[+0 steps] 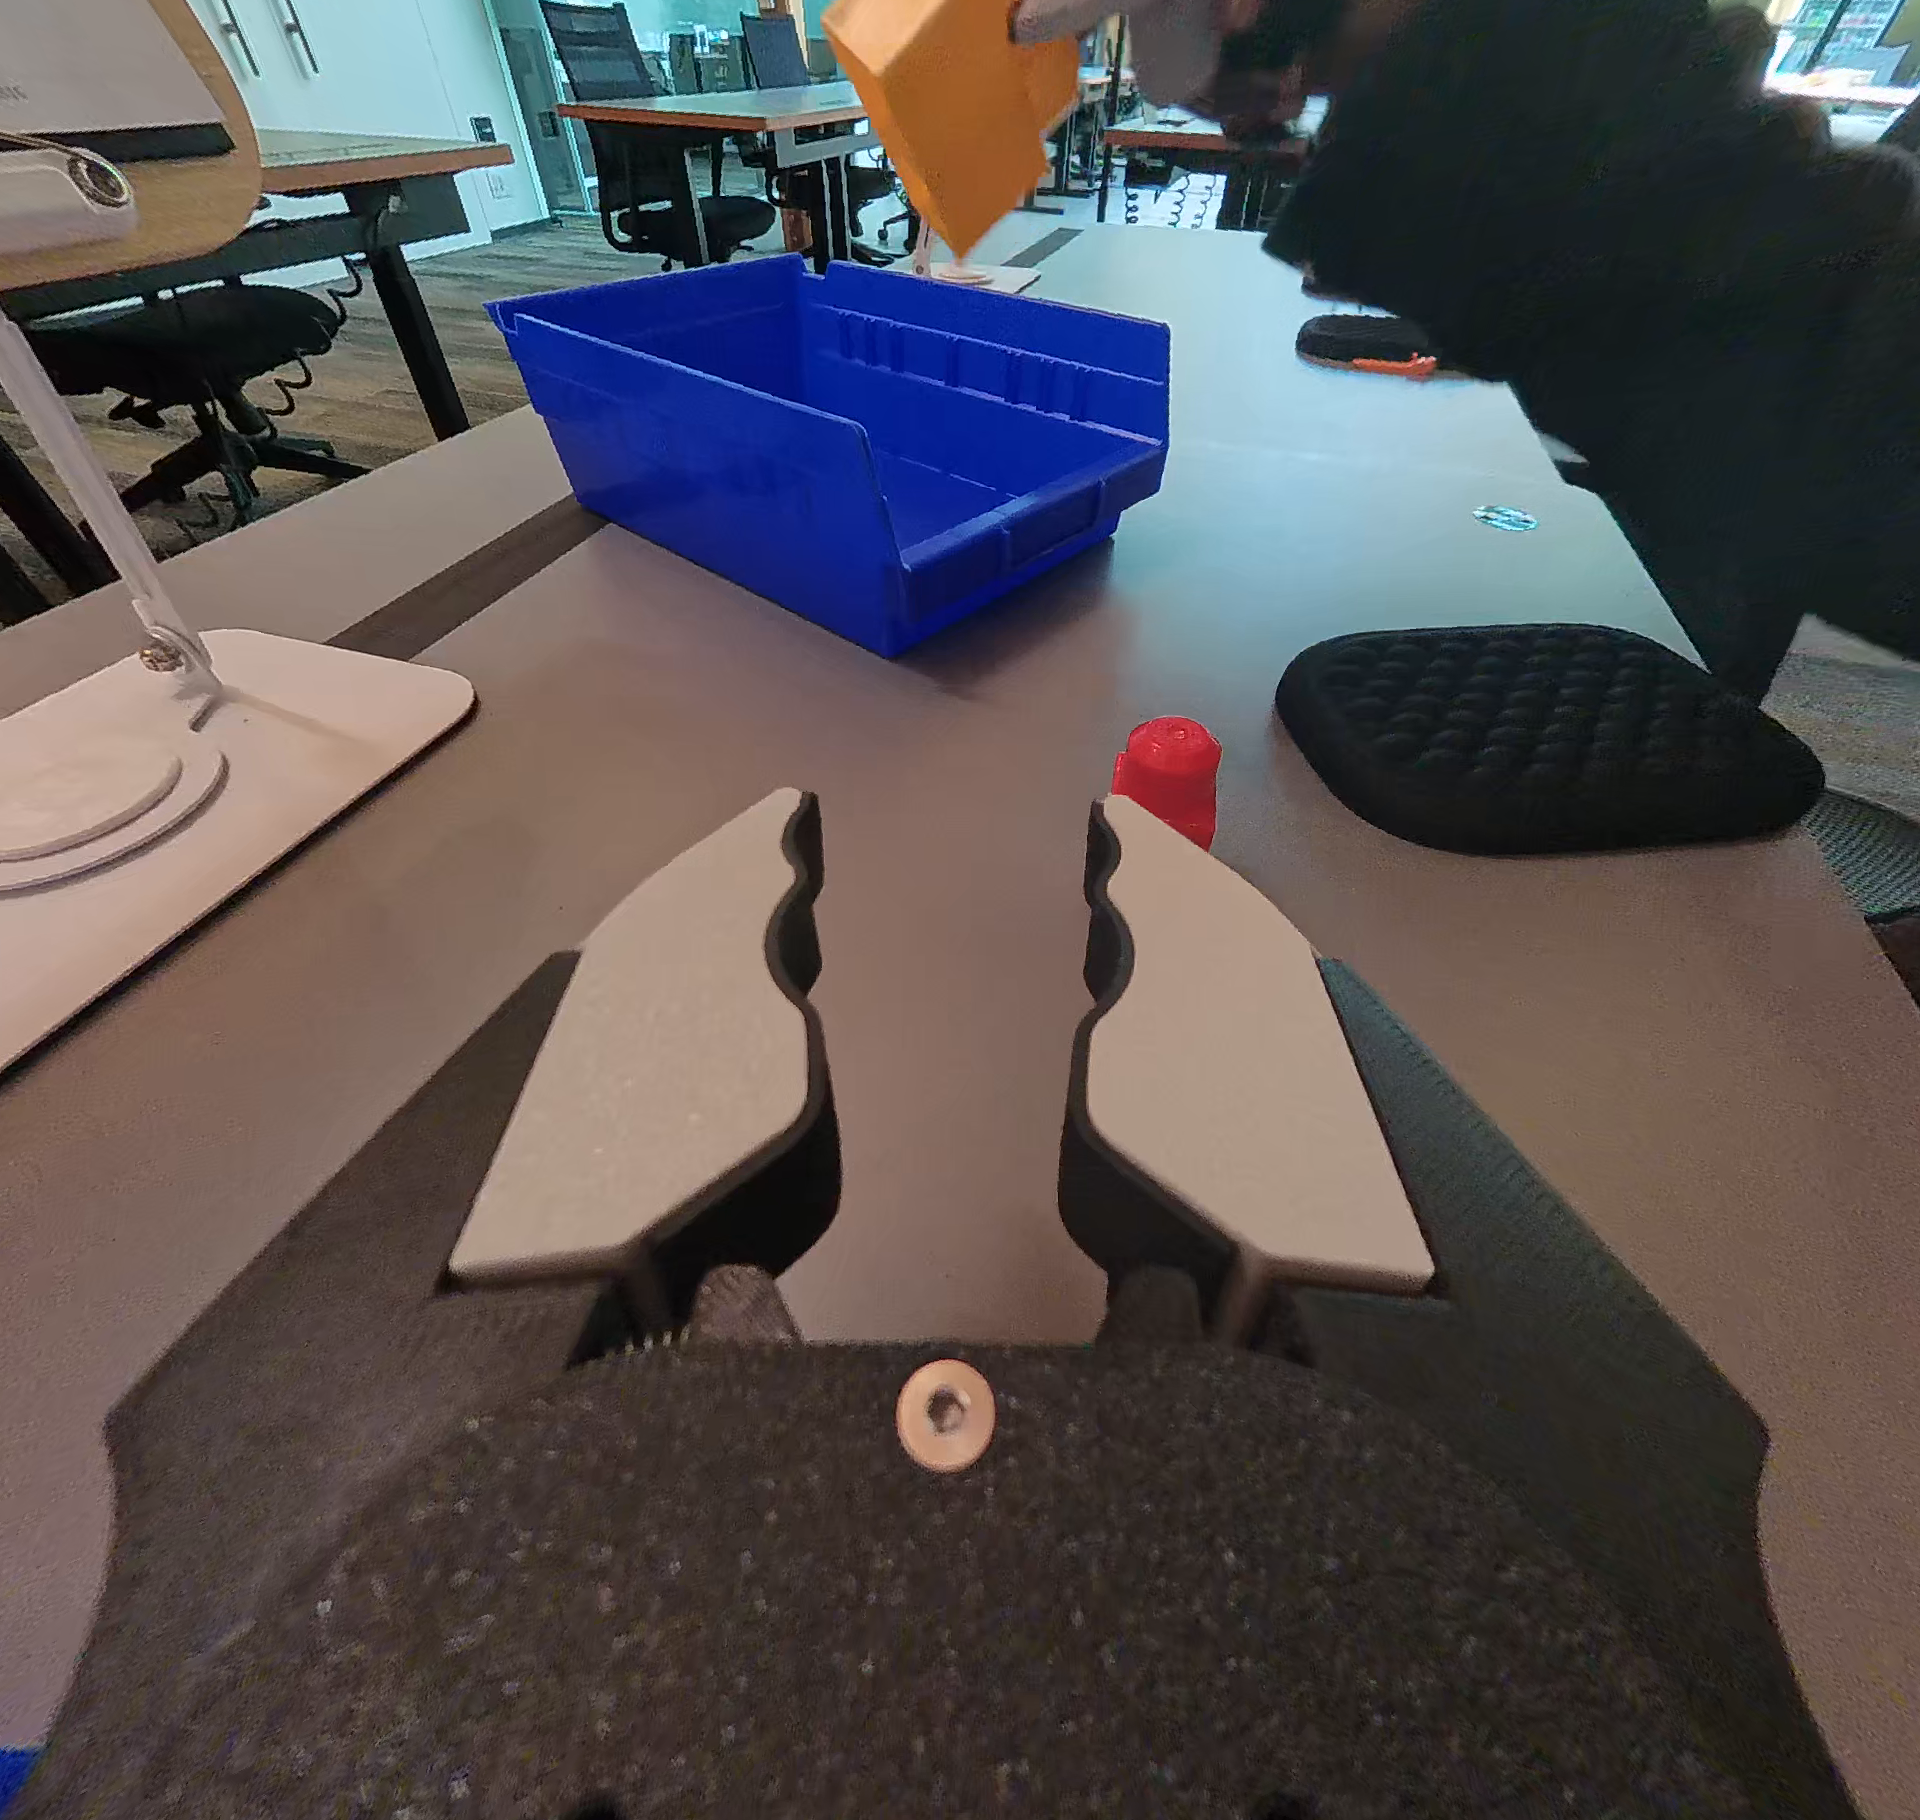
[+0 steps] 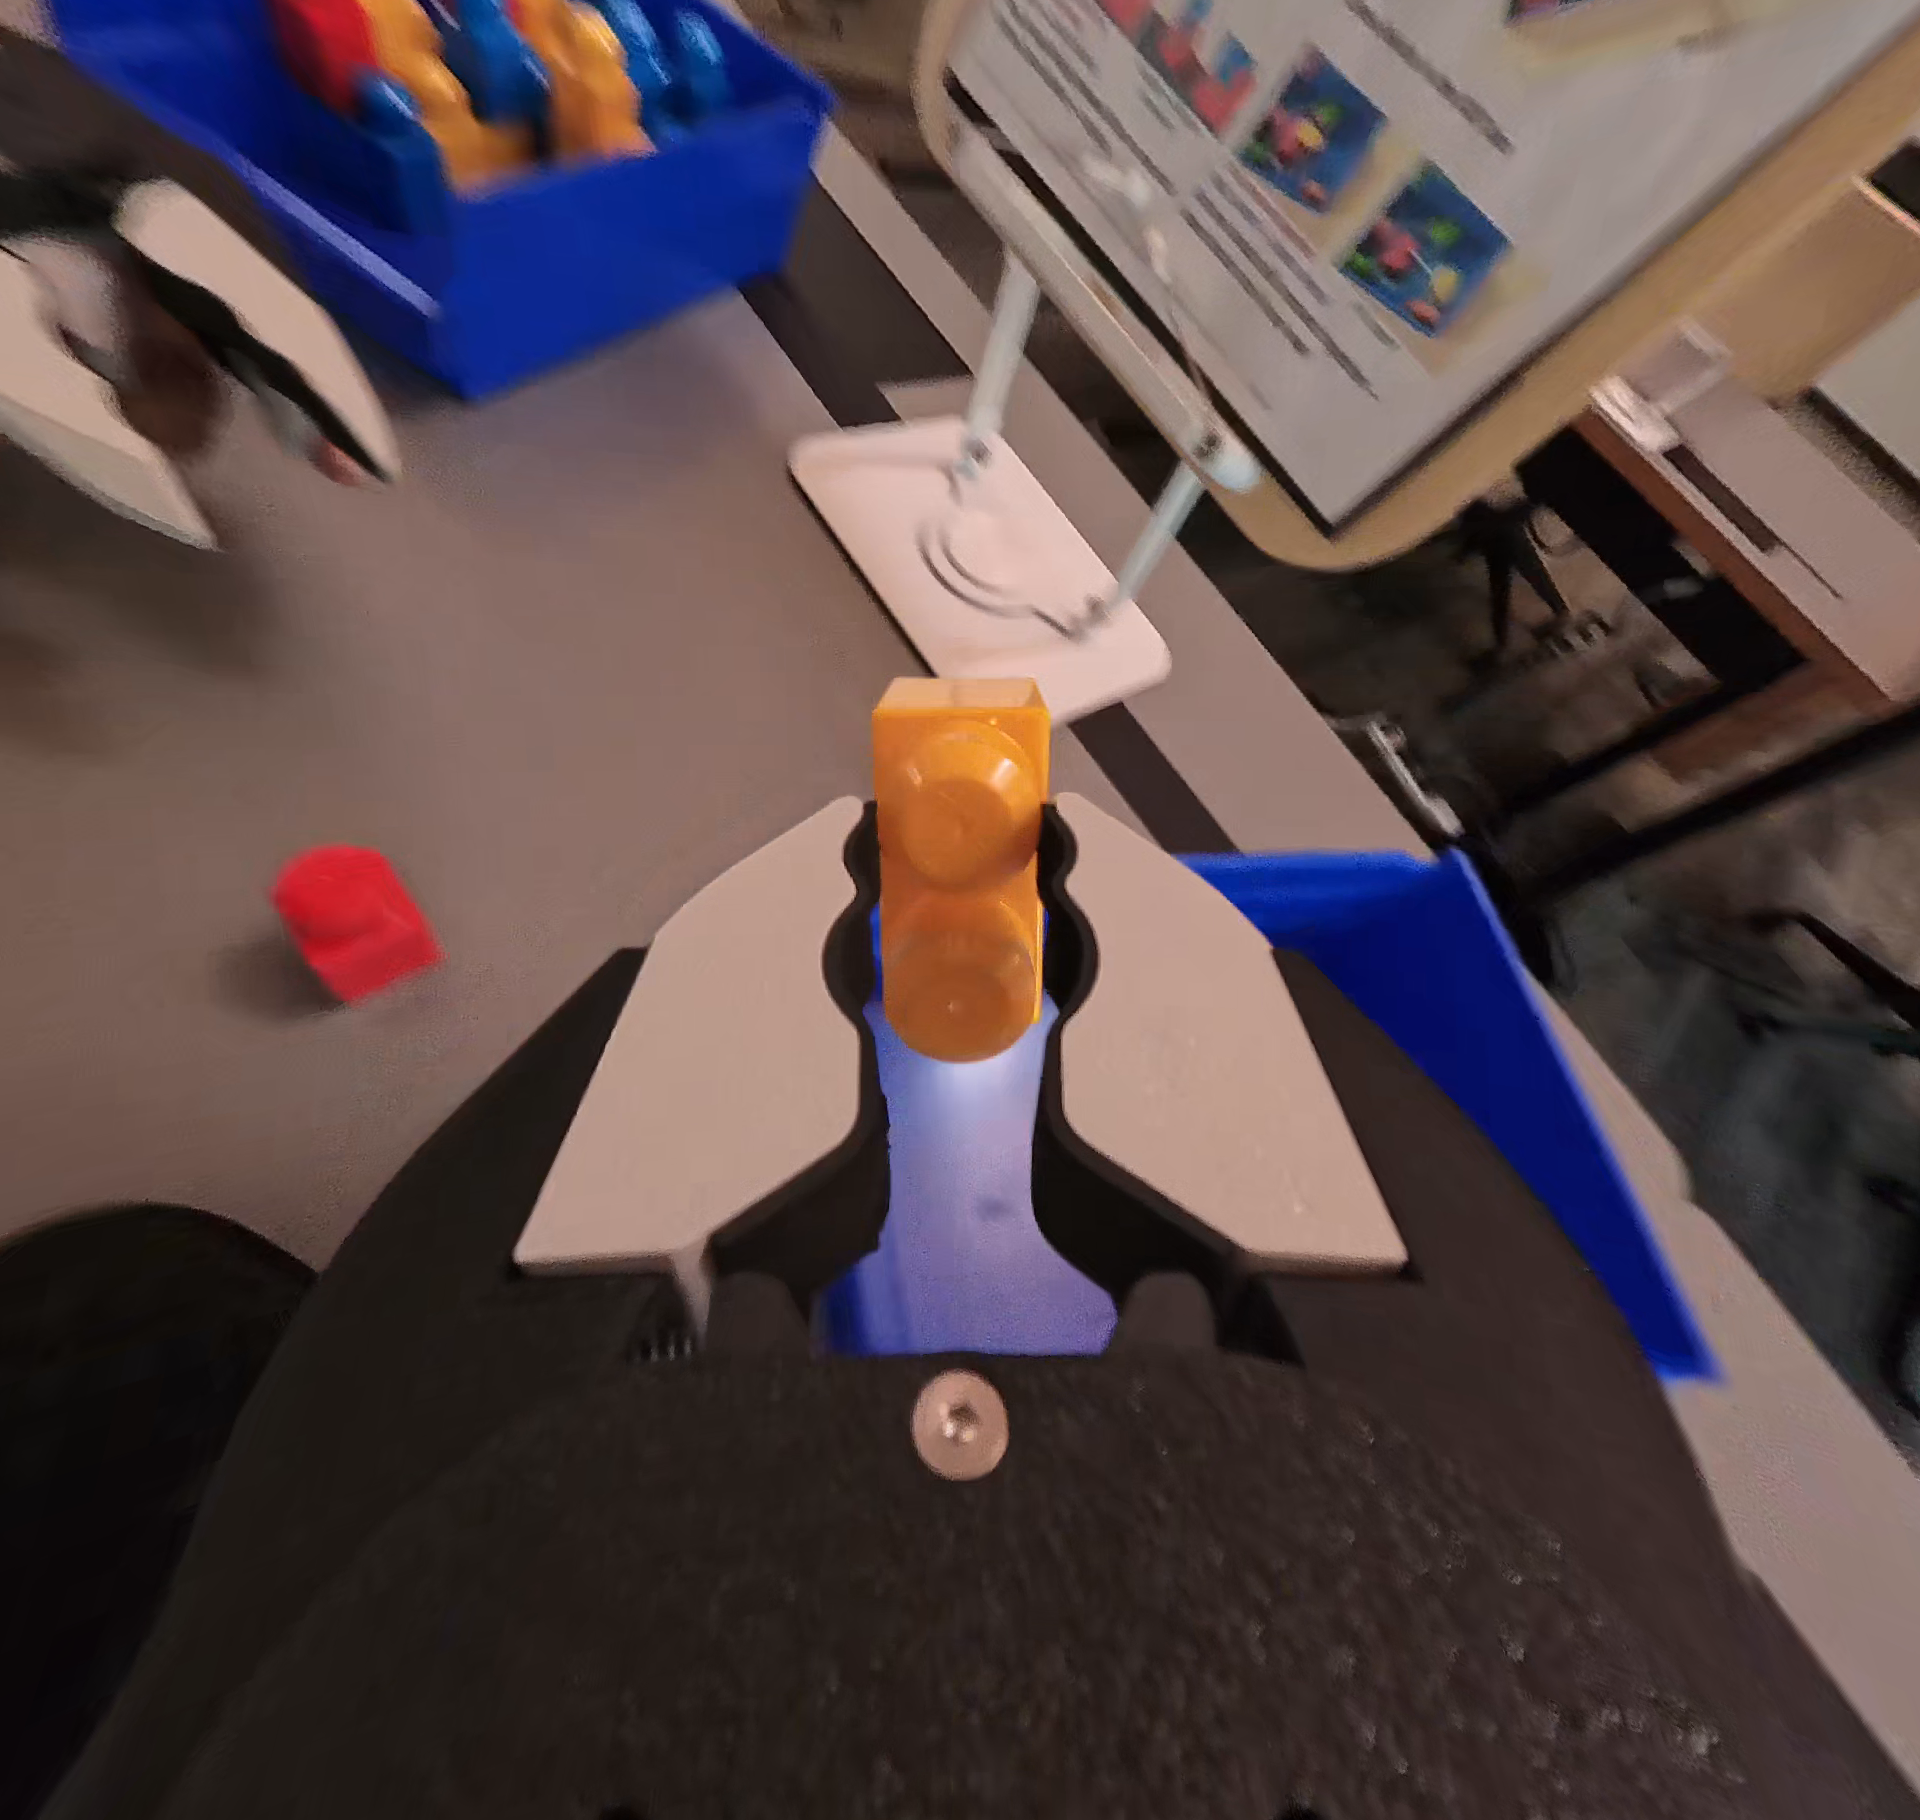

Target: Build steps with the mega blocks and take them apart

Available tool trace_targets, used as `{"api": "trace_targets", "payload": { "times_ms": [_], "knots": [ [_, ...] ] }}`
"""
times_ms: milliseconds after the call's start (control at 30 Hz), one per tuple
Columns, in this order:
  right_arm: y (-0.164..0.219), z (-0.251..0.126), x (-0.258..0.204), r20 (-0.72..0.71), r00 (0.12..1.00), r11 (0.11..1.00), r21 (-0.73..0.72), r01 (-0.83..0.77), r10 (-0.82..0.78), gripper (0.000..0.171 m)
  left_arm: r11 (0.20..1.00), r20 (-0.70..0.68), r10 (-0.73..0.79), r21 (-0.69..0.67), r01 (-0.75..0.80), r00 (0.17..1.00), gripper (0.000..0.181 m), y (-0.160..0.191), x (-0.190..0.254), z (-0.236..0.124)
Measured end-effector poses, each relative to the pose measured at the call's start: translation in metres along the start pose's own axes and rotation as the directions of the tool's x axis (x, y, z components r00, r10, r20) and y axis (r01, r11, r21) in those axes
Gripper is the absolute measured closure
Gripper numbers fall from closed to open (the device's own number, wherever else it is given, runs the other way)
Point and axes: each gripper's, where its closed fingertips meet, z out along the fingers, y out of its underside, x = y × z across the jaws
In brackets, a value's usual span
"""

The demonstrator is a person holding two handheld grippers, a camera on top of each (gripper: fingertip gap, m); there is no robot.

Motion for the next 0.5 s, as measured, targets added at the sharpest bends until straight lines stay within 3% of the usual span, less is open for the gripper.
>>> {"api": "trace_targets", "payload": {
  "times_ms": [233,500],
  "knots": [
    [0.05,0.021,0.102,-0.039,0.999,0.928,-0.373,-0.013,-0.002,0.142,1.0,-0.013,-0.01,-0.011,0.009,1.0,0.136,0.002,0.002,0.001],
    [0.106,0.068,0.163,-0.021,0.999,0.819,-0.572,-0.04,0.034,0.142,1.0,0.003,-0.011,0.002,0.011,1.0,0.137,0.0,-0.002,-0.001]
  ]
}}
